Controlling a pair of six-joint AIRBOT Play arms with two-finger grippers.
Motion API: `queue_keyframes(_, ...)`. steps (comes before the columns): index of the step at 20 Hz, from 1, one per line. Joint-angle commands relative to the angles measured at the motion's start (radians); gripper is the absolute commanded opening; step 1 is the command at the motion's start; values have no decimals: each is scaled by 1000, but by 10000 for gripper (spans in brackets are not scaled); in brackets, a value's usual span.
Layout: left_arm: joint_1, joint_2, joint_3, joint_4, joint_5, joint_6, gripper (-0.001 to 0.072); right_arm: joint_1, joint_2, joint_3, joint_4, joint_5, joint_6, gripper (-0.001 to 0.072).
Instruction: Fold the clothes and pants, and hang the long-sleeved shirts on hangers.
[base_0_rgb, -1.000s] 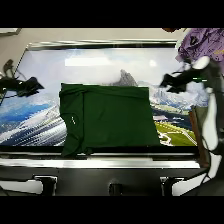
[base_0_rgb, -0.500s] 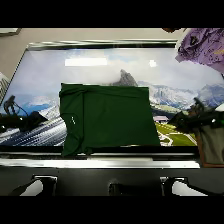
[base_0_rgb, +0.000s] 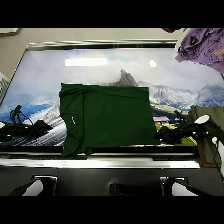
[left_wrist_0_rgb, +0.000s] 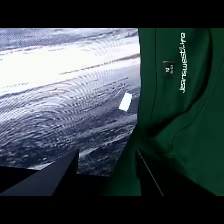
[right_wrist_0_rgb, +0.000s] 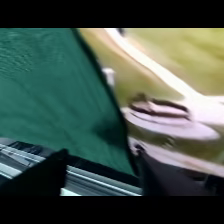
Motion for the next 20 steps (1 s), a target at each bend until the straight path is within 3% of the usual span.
queue_keyframes(1,1,3,-41,-19,-14,51,414,55,-1,-16,-10,-13,8,369)
queue_keyframes(3,1,3,-115,-105,-14,146,414,55,-1,-16,-5,3,16,33)
queue_keyframes(7,1,2,-263,-301,3,301,416,55,2,-16,-5,21,20,28)
queue_keyframes(8,1,2,-287,-316,12,322,475,55,4,-16,-5,21,21,28)
queue_keyframes(9,1,2,-303,-317,15,336,543,55,8,-16,-5,21,24,28)
queue_keyframes(16,-109,-5,-320,-319,103,378,540,55,11,-16,32,21,24,28)
queue_keyframes(17,-147,-8,-320,-319,124,371,485,55,11,-16,53,25,23,28)
queue_keyframes(19,-215,-10,-317,-329,144,371,11,55,19,-16,113,32,18,28)
queue_keyframes(20,-234,-9,-307,-346,144,363,21,55,31,-16,167,43,6,27)
